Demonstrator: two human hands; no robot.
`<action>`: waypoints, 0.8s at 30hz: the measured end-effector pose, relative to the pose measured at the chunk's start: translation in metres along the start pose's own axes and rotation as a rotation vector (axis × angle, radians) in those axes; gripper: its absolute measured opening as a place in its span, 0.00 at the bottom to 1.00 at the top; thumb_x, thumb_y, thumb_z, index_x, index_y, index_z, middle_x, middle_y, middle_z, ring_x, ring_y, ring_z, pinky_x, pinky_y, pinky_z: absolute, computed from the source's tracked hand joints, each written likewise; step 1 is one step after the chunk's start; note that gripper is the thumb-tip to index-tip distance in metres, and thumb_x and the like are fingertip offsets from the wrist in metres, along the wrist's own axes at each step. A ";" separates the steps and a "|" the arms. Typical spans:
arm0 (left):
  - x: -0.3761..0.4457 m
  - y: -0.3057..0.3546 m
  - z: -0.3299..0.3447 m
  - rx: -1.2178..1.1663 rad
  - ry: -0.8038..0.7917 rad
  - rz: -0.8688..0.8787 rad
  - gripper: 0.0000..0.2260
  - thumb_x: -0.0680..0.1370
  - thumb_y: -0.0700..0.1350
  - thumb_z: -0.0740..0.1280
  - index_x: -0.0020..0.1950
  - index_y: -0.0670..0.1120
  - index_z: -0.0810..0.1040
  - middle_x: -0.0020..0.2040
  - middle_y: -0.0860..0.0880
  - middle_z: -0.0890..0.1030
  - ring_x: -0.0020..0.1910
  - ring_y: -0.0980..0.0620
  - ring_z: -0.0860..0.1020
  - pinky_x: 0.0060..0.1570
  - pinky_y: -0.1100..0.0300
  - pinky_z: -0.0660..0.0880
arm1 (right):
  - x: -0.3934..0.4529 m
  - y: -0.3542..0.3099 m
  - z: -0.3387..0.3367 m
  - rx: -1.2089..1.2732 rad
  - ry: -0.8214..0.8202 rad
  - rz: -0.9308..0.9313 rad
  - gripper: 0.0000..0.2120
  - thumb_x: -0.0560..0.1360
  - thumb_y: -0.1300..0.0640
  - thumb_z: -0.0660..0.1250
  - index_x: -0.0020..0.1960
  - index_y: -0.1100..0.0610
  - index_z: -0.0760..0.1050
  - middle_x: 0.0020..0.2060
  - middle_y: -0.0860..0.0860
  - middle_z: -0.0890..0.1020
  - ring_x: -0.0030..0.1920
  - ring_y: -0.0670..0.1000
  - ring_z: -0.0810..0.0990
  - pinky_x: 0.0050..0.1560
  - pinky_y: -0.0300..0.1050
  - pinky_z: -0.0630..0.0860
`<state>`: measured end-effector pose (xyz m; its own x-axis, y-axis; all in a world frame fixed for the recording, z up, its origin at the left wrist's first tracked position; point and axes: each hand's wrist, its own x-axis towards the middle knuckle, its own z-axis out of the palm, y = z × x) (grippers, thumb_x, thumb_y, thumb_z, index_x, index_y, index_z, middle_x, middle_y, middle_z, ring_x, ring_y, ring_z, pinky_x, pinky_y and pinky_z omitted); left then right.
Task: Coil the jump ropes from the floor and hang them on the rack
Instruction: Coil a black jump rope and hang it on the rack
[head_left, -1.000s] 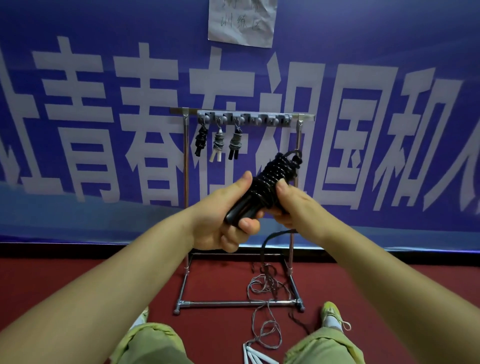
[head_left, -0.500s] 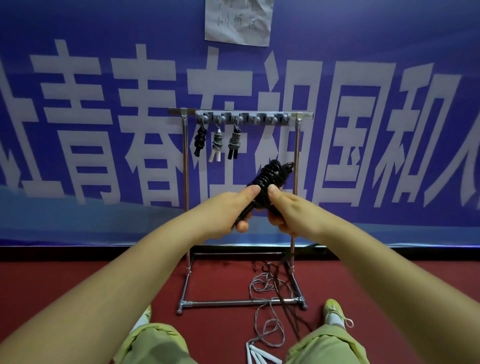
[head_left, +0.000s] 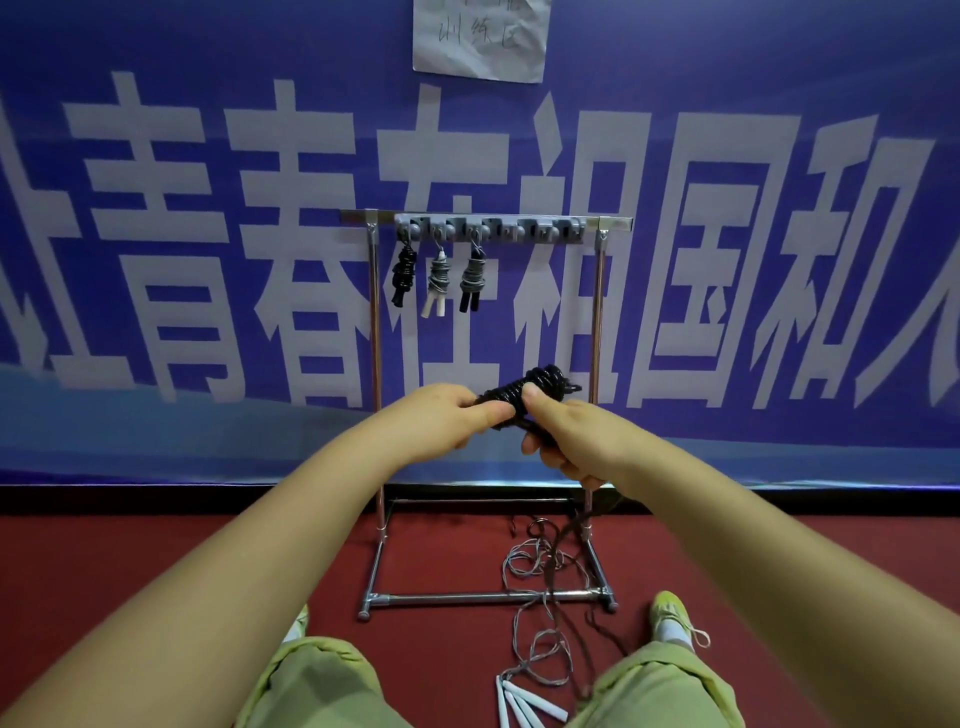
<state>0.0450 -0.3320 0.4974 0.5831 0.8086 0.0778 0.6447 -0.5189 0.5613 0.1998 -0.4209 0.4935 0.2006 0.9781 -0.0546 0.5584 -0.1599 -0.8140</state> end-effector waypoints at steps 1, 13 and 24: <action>0.002 -0.001 0.001 -0.002 0.015 0.000 0.20 0.76 0.65 0.60 0.47 0.48 0.77 0.37 0.50 0.74 0.34 0.52 0.70 0.38 0.57 0.66 | 0.003 0.001 0.003 0.033 0.010 0.014 0.29 0.79 0.34 0.48 0.43 0.57 0.74 0.28 0.48 0.67 0.25 0.46 0.61 0.27 0.39 0.58; -0.001 -0.009 0.014 0.035 0.123 0.053 0.20 0.75 0.66 0.58 0.48 0.50 0.75 0.38 0.52 0.77 0.36 0.53 0.75 0.38 0.53 0.73 | 0.025 0.004 0.022 0.282 0.200 -0.043 0.21 0.78 0.41 0.58 0.34 0.55 0.71 0.24 0.47 0.65 0.24 0.46 0.59 0.27 0.41 0.56; -0.017 0.017 0.010 -1.352 -0.664 0.091 0.22 0.71 0.61 0.63 0.43 0.42 0.80 0.30 0.51 0.74 0.28 0.55 0.75 0.38 0.56 0.79 | 0.005 -0.026 0.008 0.415 0.180 -0.287 0.31 0.82 0.43 0.47 0.24 0.49 0.69 0.18 0.44 0.66 0.26 0.46 0.65 0.37 0.44 0.65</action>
<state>0.0511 -0.3576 0.4970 0.9446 0.3278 -0.0152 -0.1168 0.3792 0.9179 0.1799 -0.4103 0.5098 0.2423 0.9308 0.2738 0.2530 0.2119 -0.9440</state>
